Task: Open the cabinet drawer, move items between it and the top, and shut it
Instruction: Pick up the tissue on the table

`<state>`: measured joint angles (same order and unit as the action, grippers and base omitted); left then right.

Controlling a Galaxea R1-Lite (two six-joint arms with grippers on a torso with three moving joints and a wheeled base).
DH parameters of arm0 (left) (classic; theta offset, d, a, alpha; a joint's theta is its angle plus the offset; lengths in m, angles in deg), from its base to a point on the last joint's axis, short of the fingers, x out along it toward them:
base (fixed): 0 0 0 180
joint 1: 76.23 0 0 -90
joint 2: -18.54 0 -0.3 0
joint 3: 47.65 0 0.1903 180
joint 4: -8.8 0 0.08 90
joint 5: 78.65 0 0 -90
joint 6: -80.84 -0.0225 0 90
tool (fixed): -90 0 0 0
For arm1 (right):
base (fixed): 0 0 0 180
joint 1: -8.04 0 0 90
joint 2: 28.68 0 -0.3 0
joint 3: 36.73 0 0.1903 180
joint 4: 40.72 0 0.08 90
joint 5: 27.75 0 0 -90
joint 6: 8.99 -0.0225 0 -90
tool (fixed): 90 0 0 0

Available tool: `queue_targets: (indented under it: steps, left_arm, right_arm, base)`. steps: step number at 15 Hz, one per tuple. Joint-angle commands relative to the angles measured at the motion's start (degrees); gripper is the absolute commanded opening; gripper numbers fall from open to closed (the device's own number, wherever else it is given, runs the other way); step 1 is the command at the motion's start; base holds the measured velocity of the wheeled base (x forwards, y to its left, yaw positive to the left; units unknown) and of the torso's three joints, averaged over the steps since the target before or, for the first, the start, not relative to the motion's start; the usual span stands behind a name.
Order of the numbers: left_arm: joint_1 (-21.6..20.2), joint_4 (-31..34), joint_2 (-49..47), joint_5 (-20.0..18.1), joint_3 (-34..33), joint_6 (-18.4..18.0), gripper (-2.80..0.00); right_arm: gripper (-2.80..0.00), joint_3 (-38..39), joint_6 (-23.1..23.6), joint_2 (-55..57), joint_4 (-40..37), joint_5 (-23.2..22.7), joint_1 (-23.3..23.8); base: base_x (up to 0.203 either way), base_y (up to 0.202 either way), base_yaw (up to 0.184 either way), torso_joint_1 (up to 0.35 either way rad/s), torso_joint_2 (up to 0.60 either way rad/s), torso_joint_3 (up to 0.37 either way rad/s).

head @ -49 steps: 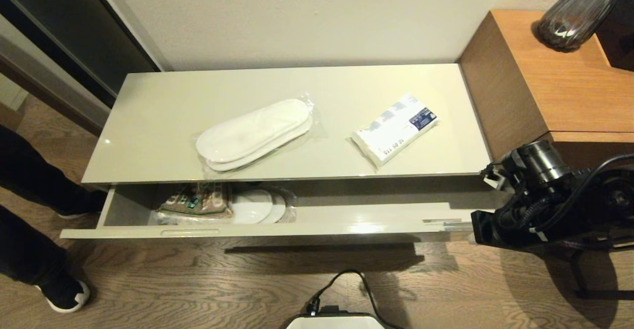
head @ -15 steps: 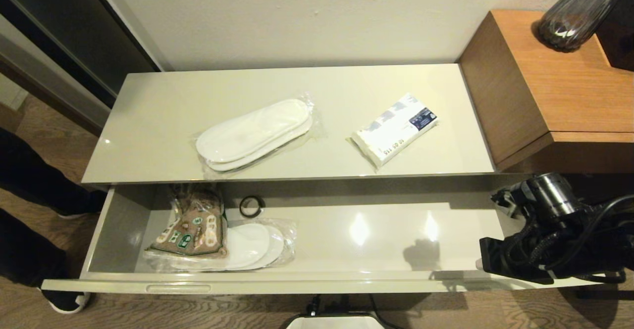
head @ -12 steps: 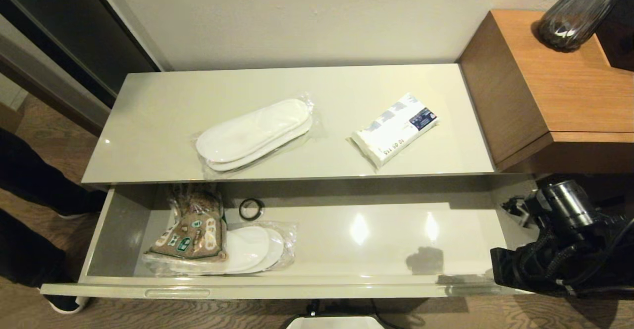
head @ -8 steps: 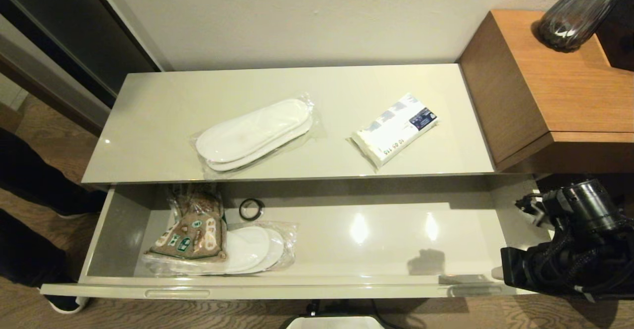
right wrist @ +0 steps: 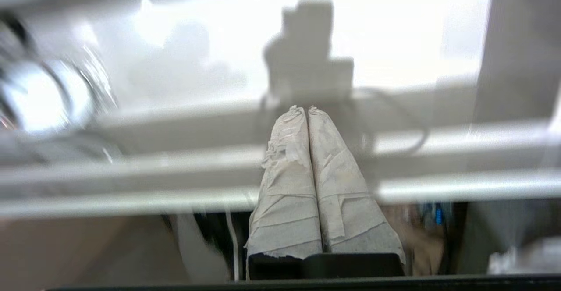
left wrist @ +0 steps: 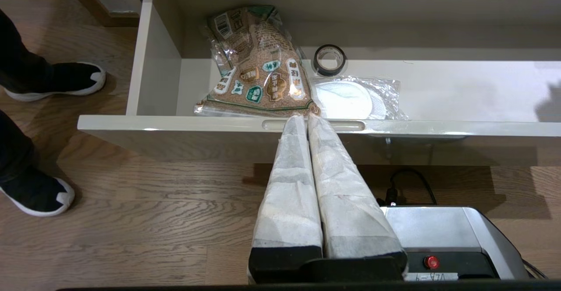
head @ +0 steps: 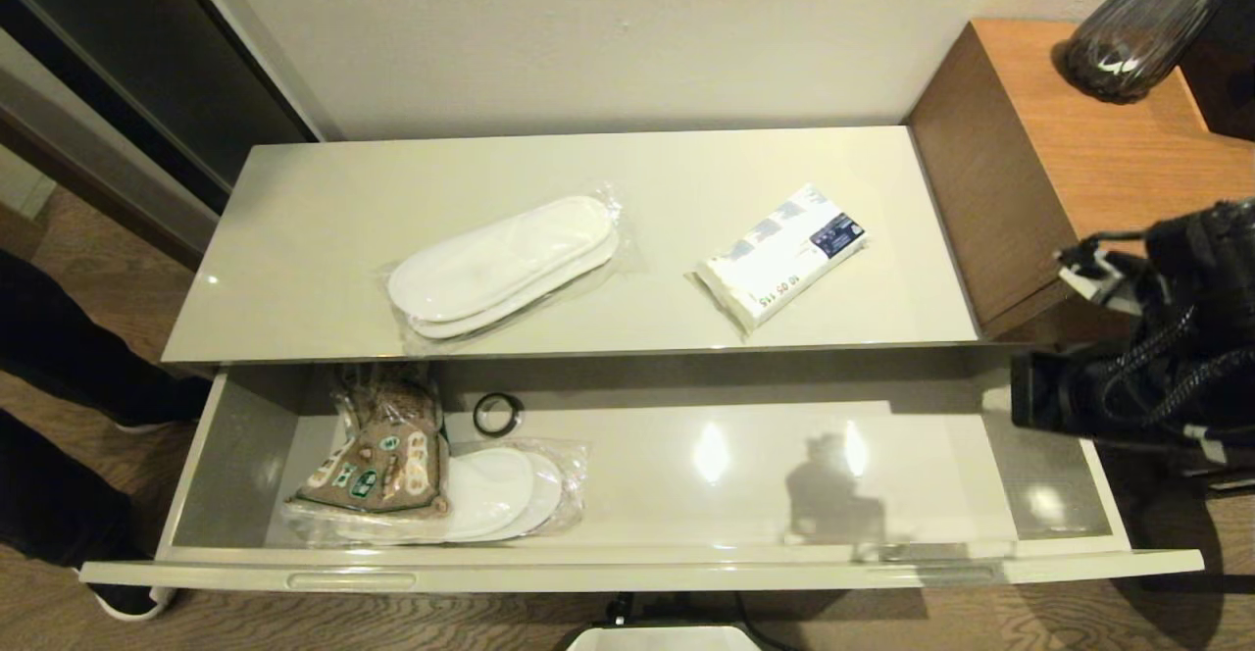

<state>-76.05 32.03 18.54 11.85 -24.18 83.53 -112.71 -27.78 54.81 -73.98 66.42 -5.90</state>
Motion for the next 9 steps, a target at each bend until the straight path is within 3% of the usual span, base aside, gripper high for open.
queue_targets:
  steps: [1,5,9]
  left_arm:
    - [0.0,0.0,0.0,0.0,0.0,0.1,-2.80]
    - [0.0,0.0,0.0,0.0,0.0,0.0,-2.80]
    - [0.0,0.0,0.0,0.0,0.0,0.0,-2.80]
  right_arm:
    - [-2.80,-9.1,-0.3,3.4,-2.4,2.0,-1.2]
    - [-2.80,-18.9,-6.5,12.2,-3.1,3.2,-2.0]
    - [-2.80,-25.4,-8.2,18.1,-1.5,2.8,-2.0]
  base:
    - [0.000,0.000,0.000,0.000,0.00,0.000]
    - [0.000,0.000,0.000,0.000,0.00,0.000]
    - [0.000,0.000,0.000,0.000,0.00,0.000]
